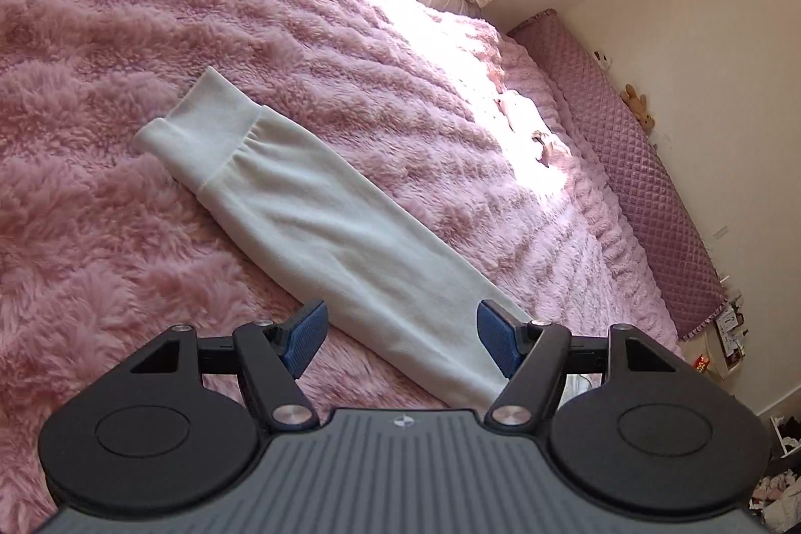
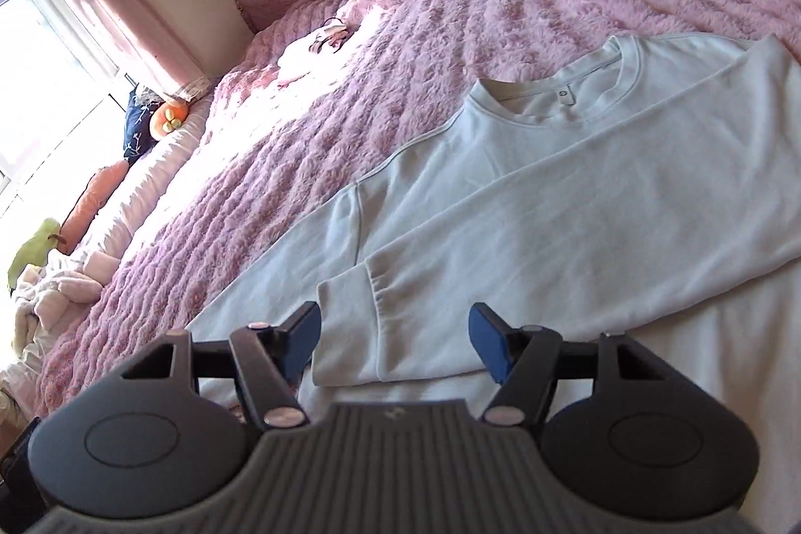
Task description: Fold small clothes
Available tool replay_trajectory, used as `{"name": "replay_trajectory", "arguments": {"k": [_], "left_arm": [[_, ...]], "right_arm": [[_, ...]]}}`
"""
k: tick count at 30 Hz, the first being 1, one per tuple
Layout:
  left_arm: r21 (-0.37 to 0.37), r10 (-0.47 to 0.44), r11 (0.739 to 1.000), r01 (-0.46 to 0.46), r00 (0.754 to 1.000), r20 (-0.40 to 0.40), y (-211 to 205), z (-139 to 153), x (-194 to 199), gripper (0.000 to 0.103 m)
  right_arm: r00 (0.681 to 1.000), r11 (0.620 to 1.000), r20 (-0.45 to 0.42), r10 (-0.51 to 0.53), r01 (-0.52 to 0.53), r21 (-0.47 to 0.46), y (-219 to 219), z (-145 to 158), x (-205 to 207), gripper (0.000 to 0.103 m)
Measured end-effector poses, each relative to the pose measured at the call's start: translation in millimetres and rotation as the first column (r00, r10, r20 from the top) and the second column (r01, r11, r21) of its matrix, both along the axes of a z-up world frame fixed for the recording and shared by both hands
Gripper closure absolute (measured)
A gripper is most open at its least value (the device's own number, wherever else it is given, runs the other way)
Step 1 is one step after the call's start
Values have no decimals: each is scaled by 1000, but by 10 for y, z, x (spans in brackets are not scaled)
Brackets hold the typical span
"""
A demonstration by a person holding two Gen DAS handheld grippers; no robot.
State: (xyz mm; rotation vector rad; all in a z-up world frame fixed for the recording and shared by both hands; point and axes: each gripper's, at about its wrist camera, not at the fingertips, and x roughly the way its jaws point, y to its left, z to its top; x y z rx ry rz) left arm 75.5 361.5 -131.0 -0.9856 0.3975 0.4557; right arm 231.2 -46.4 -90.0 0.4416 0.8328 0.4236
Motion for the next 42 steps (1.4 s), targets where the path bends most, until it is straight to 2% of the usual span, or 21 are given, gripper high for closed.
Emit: {"name": "replay_trajectory", "arguments": {"k": [3, 7, 11, 16, 21, 23, 24, 25, 26, 31, 34, 38, 42], "left_arm": [[-43, 84, 996, -84, 996, 13, 261, -125, -174, 24], [-56, 167, 984, -167, 986, -2, 566, -274, -279, 24], [-140, 193, 972, -188, 981, 20, 794, -507, -303, 24], [-118, 205, 973, -196, 976, 68, 879, -558, -234, 24], [-145, 222, 968, -207, 970, 95, 956, -579, -153, 25], [-149, 212, 970, -193, 970, 119, 979, -570, -130, 36], [-143, 199, 973, -182, 973, 120, 983, -547, -114, 58], [-139, 184, 976, -168, 976, 117, 989, -531, -99, 84], [-133, 179, 978, -163, 977, 114, 986, -508, -89, 94], [-95, 169, 983, -155, 971, 167, 912, -333, -75, 95], [-101, 143, 987, -124, 966, 214, 837, -144, 8, 95], [-76, 69, 996, -49, 956, 285, 664, 181, 185, 95], [-40, -28, 998, 45, 931, 365, 388, 541, 437, 95]], "right_arm": [[999, 999, -23, 34, -35, -2, 288, -61, 19, 41], [997, 997, -28, 76, -76, -23, 589, -122, 22, 41], [994, 994, -44, 100, -101, -41, 741, -189, 4, 41], [991, 991, -60, 116, -120, -65, 813, -262, -10, 40], [990, 987, -62, 126, -132, -87, 835, -285, -32, 40], [990, 987, -57, 128, -132, -92, 829, -268, -38, 39], [990, 987, -54, 128, -133, -93, 824, -259, -39, 39], [990, 987, -53, 129, -134, -94, 819, -250, -42, 37], [990, 986, -51, 131, -136, -96, 811, -240, -46, 35], [989, 983, -34, 145, -148, -106, 761, -195, -84, 34], [990, 984, -25, 142, -144, -105, 676, -162, -101, 34], [992, 987, -16, 125, -126, -96, 494, -105, -115, 34], [994, 989, 0, 105, -104, -100, 227, -37, -178, 34]]}}
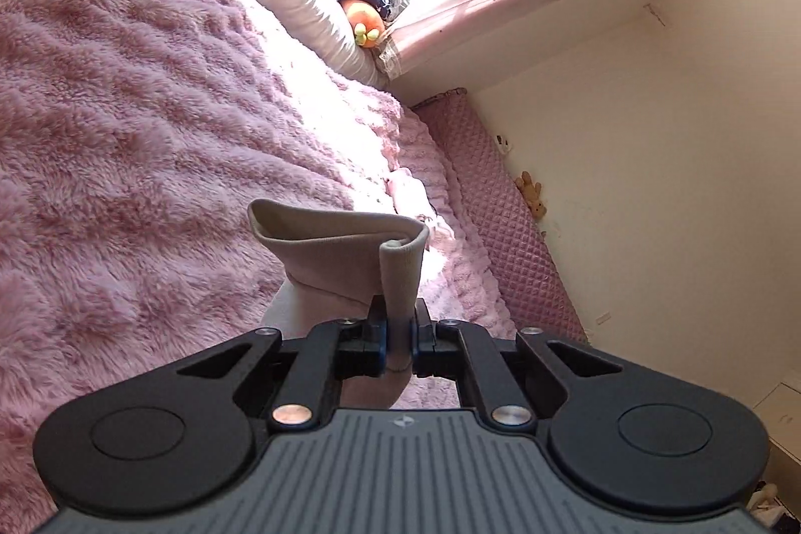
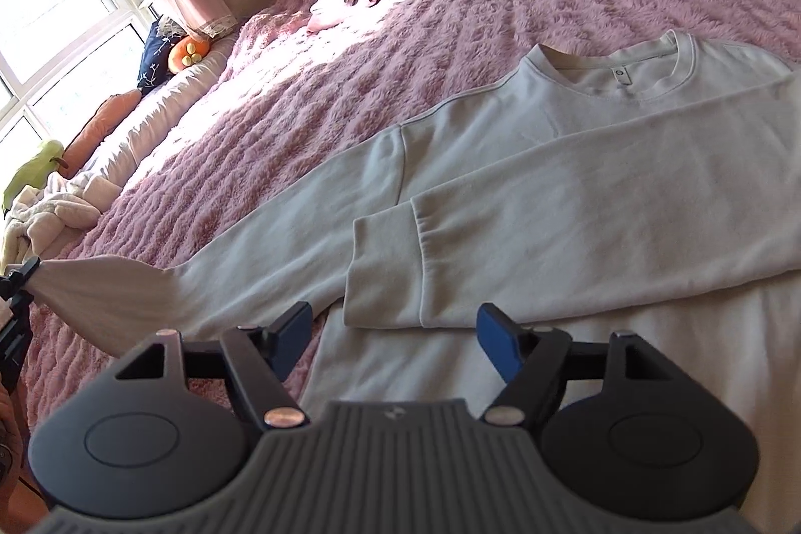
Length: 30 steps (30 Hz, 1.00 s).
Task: Fold small clothes
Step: 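Carry the sleeve across the body with the left gripper and release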
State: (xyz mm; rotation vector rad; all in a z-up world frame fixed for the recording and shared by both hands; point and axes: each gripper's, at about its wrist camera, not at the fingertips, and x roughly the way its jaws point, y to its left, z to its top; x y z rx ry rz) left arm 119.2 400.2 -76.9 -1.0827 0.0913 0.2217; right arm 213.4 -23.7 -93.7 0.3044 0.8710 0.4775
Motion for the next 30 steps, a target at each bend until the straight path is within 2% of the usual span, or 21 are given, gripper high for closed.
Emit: {"name": "replay_trajectory", "arguments": {"k": [6, 12, 15, 18, 22, 28, 30], "left_arm": [[23, -171, 985, 169, 982, 82, -676, 334, 522, 95], [36, -338, 941, 336, 934, 116, -1588, 388, 1092, 95], [20, -405, 914, 406, 906, 123, -2042, 314, 1321, 95], [-13, -476, 876, 483, 868, 138, -2507, 162, 1545, 95], [-36, -555, 826, 562, 823, 119, -3054, -51, 1813, 95], [-53, -653, 756, 653, 757, 26, -3850, -469, 2094, 95], [-45, -670, 742, 669, 742, -16, -4064, -619, 2145, 95]], "right_arm": [[998, 998, -2, -62, 62, -2, -627, -7, -233, 34], [990, 990, -19, -137, 137, -33, -1265, -123, -439, 34], [985, 984, -30, -172, 171, -41, -1564, -174, -501, 34], [979, 979, -34, -200, 199, -31, -1806, -200, -571, 34], [976, 976, -9, -219, 219, -21, -2039, -193, -632, 33], [973, 973, 15, -232, 232, -16, -2324, -232, -713, 33], [969, 969, 2, -246, 246, -9, -2429, -274, -745, 33]]}}
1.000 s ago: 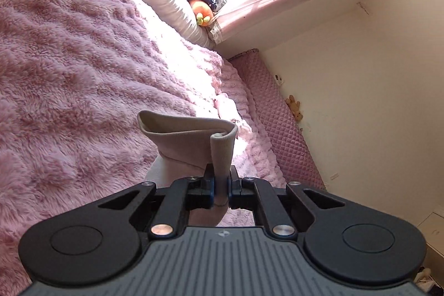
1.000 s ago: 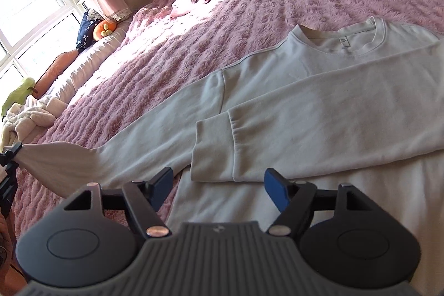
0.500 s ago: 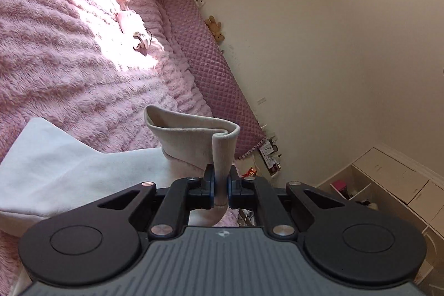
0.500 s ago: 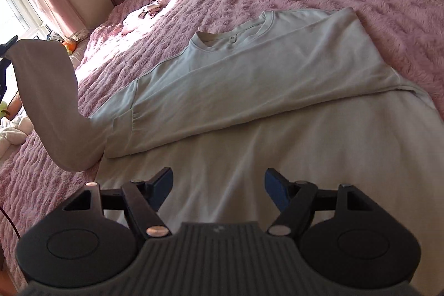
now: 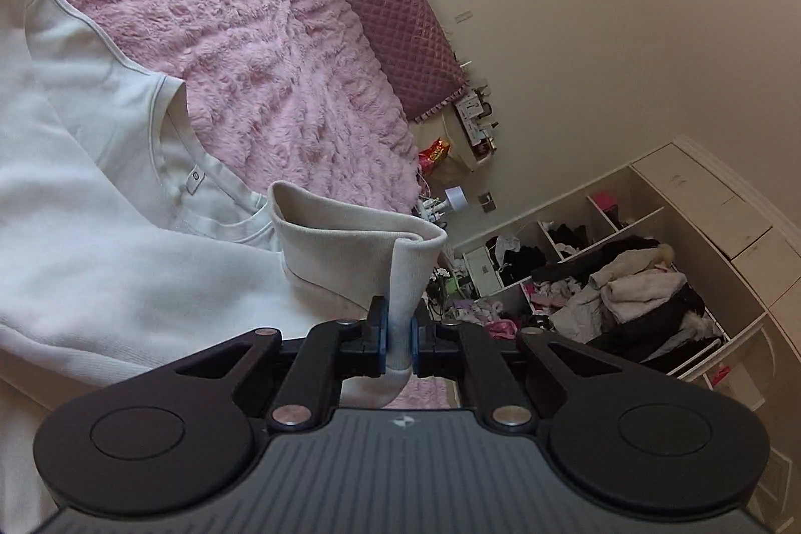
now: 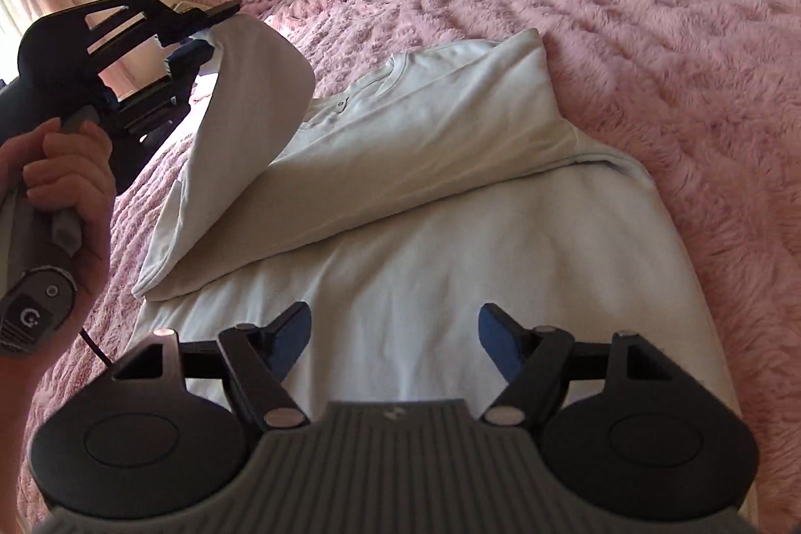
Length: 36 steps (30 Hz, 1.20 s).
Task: Fold small clothes
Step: 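Carry the sleeve across the body with the left gripper and release, then grasp the sweatshirt hem with the left gripper while the right gripper grasps it too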
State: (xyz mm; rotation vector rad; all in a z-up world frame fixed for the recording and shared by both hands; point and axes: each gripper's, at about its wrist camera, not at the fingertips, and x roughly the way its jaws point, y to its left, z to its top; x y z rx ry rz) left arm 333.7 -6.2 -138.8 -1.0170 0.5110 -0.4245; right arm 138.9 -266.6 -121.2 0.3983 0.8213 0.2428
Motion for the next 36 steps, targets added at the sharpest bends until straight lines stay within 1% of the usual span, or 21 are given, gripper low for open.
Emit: {"name": "replay_trajectory", "arguments": {"k": [4, 8, 9, 10, 11, 12, 13, 14, 15, 17, 18, 20, 22, 24, 27, 28, 29, 30, 31, 34, 36], "left_arm": [[83, -46, 995, 52, 997, -67, -352, -284, 112, 95], [178, -70, 979, 94, 988, -135, -550, -508, 148, 92], [196, -79, 975, 107, 986, -146, -578, -543, 146, 87], [217, -100, 967, 134, 982, -162, -628, -568, 128, 77], [229, -120, 960, 159, 977, -178, -659, -584, 144, 73], [246, -145, 950, 191, 970, -196, -720, -576, 134, 65], [262, -162, 941, 213, 966, -202, -761, -551, 122, 60], [270, -173, 937, 223, 965, -198, -779, -520, 112, 60], [259, -187, 938, 231, 965, -183, -782, -471, 86, 60], [212, -237, 941, 264, 961, -142, -770, -335, 45, 60], [214, -256, 937, 278, 959, -123, -766, -237, 19, 60], [242, -277, 927, 286, 958, -74, -702, -40, -68, 60], [287, -277, 919, 269, 961, -15, -512, 178, -212, 59], [332, -263, 910, 246, 965, 7, -278, 307, -343, 56], [446, -208, 877, 181, 978, 11, 214, 431, -571, 55], [502, -182, 851, 154, 983, 7, 421, 459, -658, 54], [541, -164, 830, 137, 987, 2, 551, 461, -715, 54], [591, -142, 798, 120, 990, -9, 703, 461, -784, 54], [644, -116, 758, 105, 993, -24, 883, 447, -863, 54], [726, -60, 682, 87, 996, -64, 1267, 359, -995, 54], [749, -33, 658, 82, 996, -80, 1428, 290, -1030, 54]], "right_arm": [[999, 999, -25, -34, 34, 19, -236, -107, -73, 33], [998, 998, -36, -56, 57, 21, -392, -173, -139, 33], [998, 998, -35, -59, 59, 21, -408, -175, -148, 33], [998, 998, -33, -62, 62, 20, -426, -174, -150, 33], [997, 998, -31, -63, 64, 19, -426, -172, -168, 32], [997, 998, -29, -65, 65, 18, -433, -167, -169, 32], [997, 998, -28, -67, 68, 18, -432, -158, -176, 32], [997, 997, -25, -71, 71, 18, -434, -146, -189, 32], [997, 997, -20, -75, 76, 16, -432, -132, -194, 32], [996, 996, -2, -84, 84, 7, -418, -82, -209, 32], [996, 996, 9, -87, 87, 0, -407, -49, -218, 32], [995, 996, 33, -92, 92, -14, -382, 18, -195, 32], [994, 995, 67, -86, 89, -38, -368, 95, -124, 32], [989, 992, 128, -77, 89, -93, -341, 190, -30, 32], [974, 982, 220, -57, 94, -162, -346, 294, 205, 33], [969, 980, 241, -44, 89, -177, -351, 319, 335, 34], [968, 979, 250, -36, 84, -184, -362, 331, 467, 36], [967, 979, 255, -32, 81, -185, -384, 333, 611, 37], [968, 981, 250, -25, 72, -183, -395, 331, 773, 39], [978, 986, 203, -39, 71, -152, -416, 268, 1181, 44], [986, 992, 160, -56, 73, -105, -435, 196, 1408, 44]]}}
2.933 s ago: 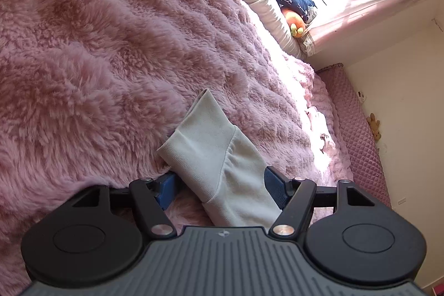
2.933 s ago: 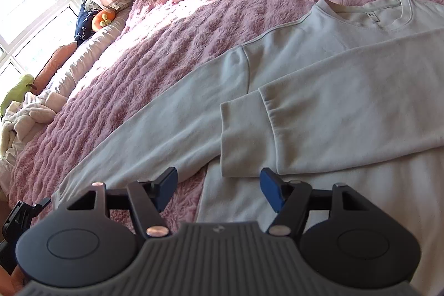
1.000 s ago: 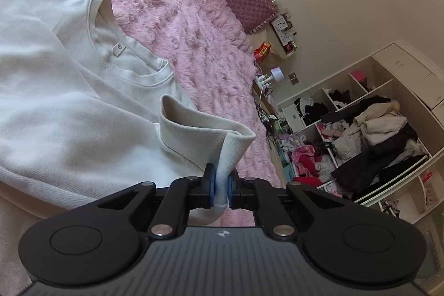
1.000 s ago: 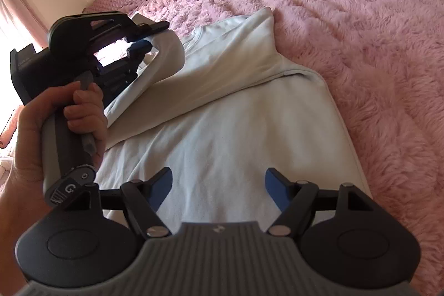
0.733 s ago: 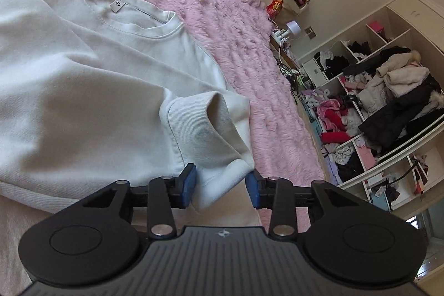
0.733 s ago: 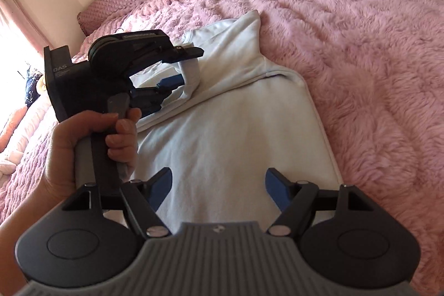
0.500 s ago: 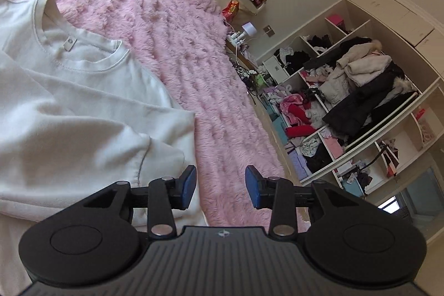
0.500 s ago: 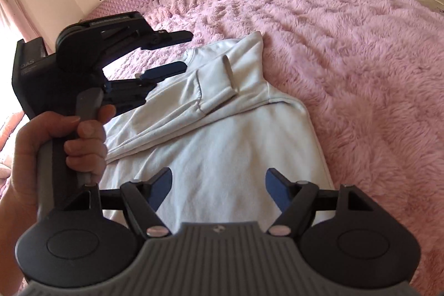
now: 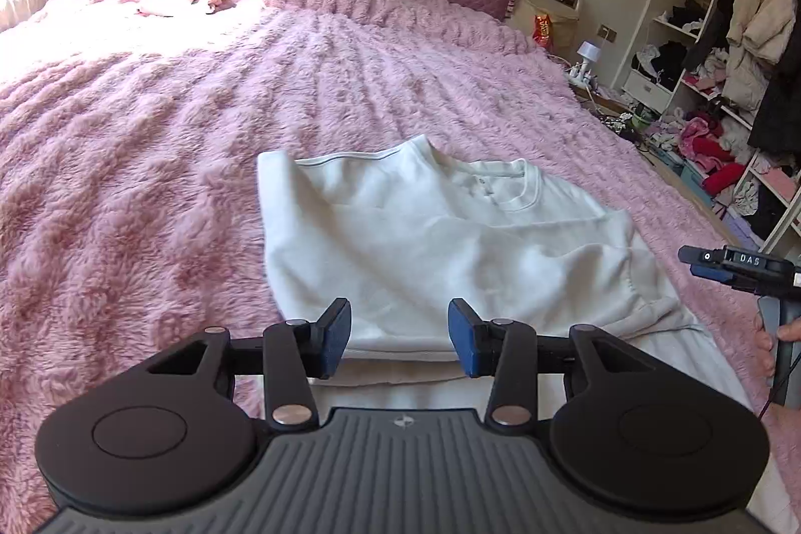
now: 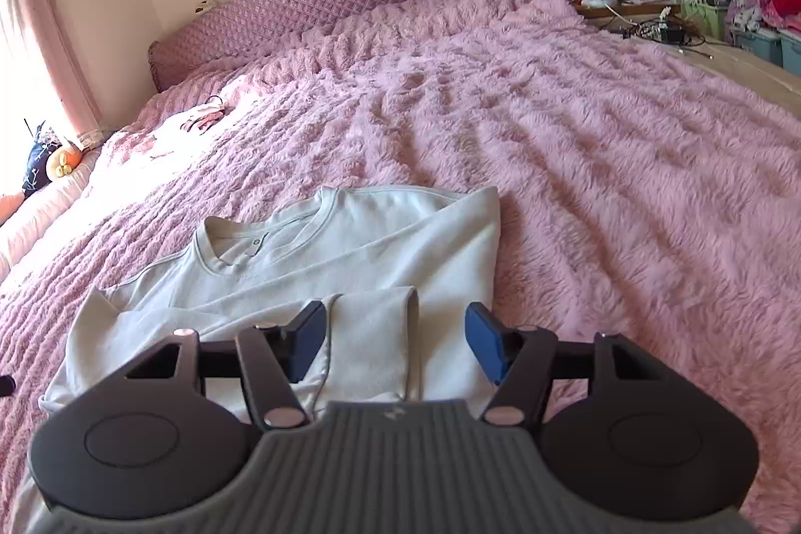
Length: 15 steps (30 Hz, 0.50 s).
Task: Fold small clothes
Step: 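Grasp the sweatshirt hem with the left gripper while the right gripper grasps it too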
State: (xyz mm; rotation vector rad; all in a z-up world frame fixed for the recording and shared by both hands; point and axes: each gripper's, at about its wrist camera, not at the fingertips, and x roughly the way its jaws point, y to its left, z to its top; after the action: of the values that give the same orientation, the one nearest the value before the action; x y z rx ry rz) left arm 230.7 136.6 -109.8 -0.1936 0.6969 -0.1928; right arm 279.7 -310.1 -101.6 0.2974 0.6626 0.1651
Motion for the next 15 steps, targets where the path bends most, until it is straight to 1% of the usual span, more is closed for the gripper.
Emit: {"name": "replay_trajectory", "arguments": {"k": [3, 6, 7, 8, 10, 12, 15], "left_arm": [[54, 15, 998, -14, 1000, -18, 163, -114, -17, 54], [156, -19, 988, 22, 1000, -17, 137, -242, 46, 54], [201, -44, 979, 45, 999, -12, 105, -287, 49, 54], [262, -72, 962, 72, 997, -10, 70, -351, 43, 54], [353, -114, 929, 114, 993, -20, -10, -440, 60, 54], [394, -135, 909, 134, 991, -26, -50, -473, 52, 54], [426, -163, 891, 158, 986, -24, -11, -461, 17, 54]], "right_arm": [[998, 999, -52, -24, 26, 44, 28, -149, 254, 44], [994, 998, -100, -37, 42, 50, 101, -307, 415, 45], [993, 997, -115, -39, 46, 57, 118, -364, 449, 45], [991, 997, -124, -43, 51, 65, 134, -407, 468, 44], [990, 995, -132, -40, 51, 81, 153, -445, 491, 44], [990, 995, -136, -32, 44, 87, 175, -455, 498, 44], [991, 997, -135, -18, 27, 68, 213, -447, 496, 42]]}}
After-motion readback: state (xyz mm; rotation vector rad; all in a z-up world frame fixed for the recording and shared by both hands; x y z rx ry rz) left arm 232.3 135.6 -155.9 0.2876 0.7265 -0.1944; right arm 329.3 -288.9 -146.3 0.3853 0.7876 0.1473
